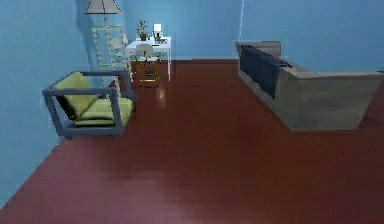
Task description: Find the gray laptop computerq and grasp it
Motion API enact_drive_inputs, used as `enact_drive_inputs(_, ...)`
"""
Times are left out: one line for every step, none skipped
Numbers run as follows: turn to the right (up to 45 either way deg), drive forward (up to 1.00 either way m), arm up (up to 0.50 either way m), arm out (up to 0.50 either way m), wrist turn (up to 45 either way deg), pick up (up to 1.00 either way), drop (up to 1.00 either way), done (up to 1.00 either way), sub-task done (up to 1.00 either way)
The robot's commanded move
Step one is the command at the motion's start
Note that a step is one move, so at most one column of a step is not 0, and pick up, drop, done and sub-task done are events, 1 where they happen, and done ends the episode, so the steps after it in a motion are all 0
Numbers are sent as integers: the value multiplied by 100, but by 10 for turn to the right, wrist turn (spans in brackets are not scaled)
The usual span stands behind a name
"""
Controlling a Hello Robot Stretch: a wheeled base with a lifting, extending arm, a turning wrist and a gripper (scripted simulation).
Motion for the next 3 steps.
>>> enact_drive_inputs(0, 100, 0, 0, 0, 0, 0, 0, 0)
enact_drive_inputs(0, 100, 0, 0, 0, 0, 0, 0, 0)
enact_drive_inputs(0, 100, 0, 0, 0, 0, 0, 0, 0)
